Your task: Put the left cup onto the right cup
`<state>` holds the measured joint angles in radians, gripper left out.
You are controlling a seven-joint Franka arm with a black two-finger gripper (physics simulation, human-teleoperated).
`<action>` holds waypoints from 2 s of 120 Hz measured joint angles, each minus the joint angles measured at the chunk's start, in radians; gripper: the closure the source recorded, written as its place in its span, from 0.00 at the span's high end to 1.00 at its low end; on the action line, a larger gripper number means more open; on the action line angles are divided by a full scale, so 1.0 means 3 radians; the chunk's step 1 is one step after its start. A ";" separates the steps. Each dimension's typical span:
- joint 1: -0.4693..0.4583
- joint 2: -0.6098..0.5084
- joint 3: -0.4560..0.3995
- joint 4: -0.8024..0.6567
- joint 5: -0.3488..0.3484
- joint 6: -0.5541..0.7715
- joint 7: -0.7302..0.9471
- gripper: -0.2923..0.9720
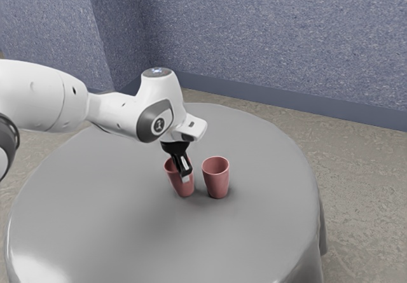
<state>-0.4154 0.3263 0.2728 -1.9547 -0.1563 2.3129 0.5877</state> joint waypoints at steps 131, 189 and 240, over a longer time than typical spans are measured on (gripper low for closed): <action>-0.0143 -0.0359 -0.0387 0.0596 0.0627 -0.0745 -0.0436 0.15; -0.0101 -0.0127 -0.0424 0.0823 0.0677 -0.0776 -0.0575 0.15; -0.0039 0.0073 -0.0424 0.1031 0.0700 -0.0787 -0.0624 0.15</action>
<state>-0.4270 0.3482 0.1455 -1.6453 0.0537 2.0769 0.4005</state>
